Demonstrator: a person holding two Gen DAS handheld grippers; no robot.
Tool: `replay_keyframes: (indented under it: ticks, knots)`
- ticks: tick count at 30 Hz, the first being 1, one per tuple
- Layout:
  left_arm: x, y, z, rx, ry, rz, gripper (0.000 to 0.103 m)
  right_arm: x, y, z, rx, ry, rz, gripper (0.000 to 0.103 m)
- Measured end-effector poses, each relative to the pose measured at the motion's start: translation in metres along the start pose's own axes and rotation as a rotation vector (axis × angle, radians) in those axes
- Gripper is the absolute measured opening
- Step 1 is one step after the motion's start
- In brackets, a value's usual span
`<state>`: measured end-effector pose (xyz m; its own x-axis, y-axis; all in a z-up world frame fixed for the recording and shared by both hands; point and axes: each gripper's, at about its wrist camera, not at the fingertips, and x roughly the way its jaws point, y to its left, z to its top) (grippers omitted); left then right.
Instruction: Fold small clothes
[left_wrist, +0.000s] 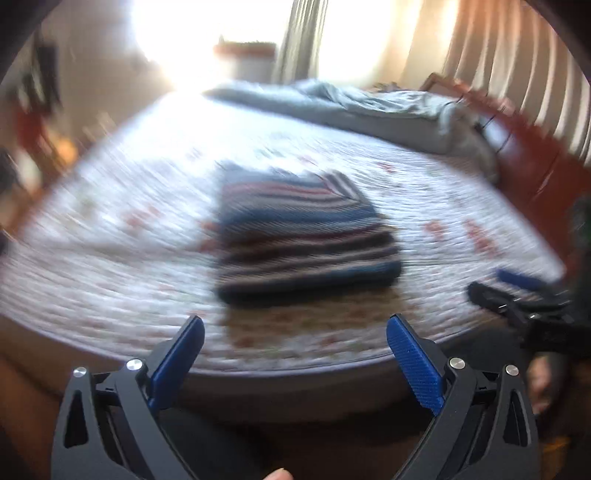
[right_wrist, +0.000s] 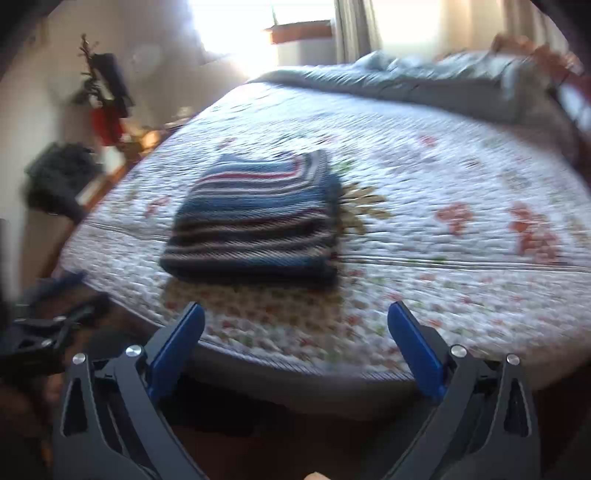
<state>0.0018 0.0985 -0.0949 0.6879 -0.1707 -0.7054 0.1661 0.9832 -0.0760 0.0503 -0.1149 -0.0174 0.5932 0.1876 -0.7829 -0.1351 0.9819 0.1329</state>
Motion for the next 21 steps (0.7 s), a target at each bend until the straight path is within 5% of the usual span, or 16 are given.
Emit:
replay_keyframes:
  ticks: [1,3,5,10,21]
  knots:
    - [-0.016,-0.006,-0.005,0.018,-0.025,0.093,0.099,-0.009,0.007,-0.006,-0.006,-0.001,-0.044,0.1]
    - [-0.038,-0.011,-0.01,-0.003,-0.045,0.141,0.099,-0.017,0.014,-0.009,-0.018,0.056,-0.06,0.1]
    - [-0.061,-0.008,-0.014,-0.063,-0.062,0.098,0.099,-0.03,0.02,-0.01,-0.035,0.102,-0.01,0.1]
    - [-0.104,0.003,-0.01,-0.181,-0.069,0.031,0.099,-0.078,0.029,-0.01,-0.017,-0.003,-0.038,0.1]
    - [-0.131,-0.016,-0.02,-0.157,-0.05,0.004,0.099,-0.121,0.049,-0.022,-0.044,-0.077,-0.042,0.1]
